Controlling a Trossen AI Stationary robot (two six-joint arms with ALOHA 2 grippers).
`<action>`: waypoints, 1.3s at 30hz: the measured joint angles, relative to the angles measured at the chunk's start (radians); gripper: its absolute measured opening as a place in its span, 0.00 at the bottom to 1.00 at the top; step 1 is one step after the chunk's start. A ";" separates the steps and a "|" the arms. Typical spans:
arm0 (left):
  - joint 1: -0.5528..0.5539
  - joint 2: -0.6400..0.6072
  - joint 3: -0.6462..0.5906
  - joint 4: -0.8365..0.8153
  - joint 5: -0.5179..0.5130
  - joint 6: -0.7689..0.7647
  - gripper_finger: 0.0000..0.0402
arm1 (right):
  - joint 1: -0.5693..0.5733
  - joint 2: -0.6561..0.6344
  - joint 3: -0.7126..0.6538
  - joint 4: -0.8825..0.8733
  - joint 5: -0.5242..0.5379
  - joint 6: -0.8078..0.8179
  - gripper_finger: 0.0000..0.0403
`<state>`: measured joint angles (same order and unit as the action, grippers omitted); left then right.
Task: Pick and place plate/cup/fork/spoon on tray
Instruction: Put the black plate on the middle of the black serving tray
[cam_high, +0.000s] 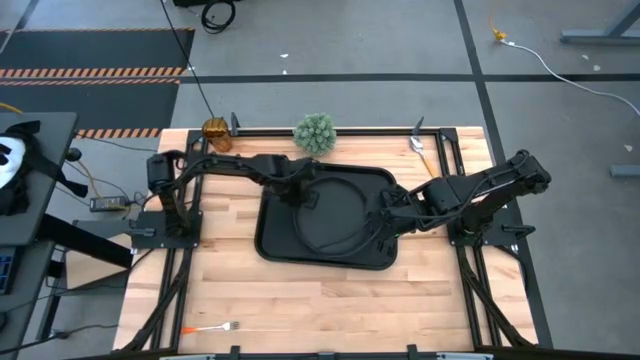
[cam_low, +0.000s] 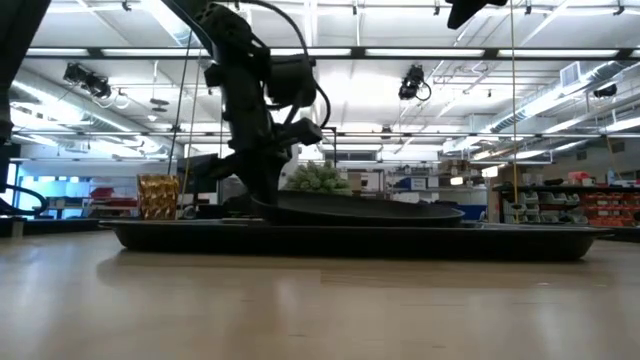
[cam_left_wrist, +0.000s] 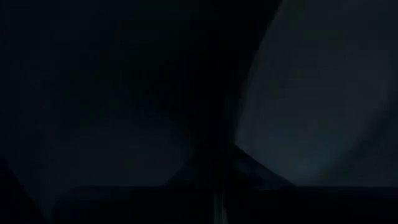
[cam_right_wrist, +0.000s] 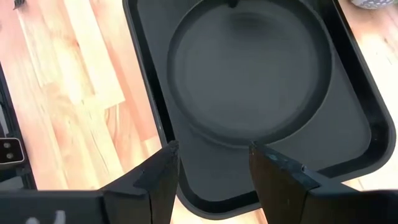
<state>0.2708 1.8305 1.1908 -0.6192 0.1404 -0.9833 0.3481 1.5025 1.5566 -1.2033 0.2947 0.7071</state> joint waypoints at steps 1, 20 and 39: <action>0.008 -0.001 0.000 0.000 -0.011 0.002 0.04 | -0.001 0.000 0.000 0.002 0.001 0.000 0.49; 0.043 0.000 -0.001 -0.028 0.045 0.049 0.16 | -0.036 0.001 0.000 0.004 0.011 -0.004 0.49; 0.005 -0.007 -0.005 -0.286 -0.093 0.156 0.47 | -0.114 0.002 0.000 0.004 -0.024 -0.026 0.50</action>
<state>0.2758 1.8233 1.1858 -0.9056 0.0479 -0.8271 0.2337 1.5040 1.5562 -1.1993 0.2706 0.6807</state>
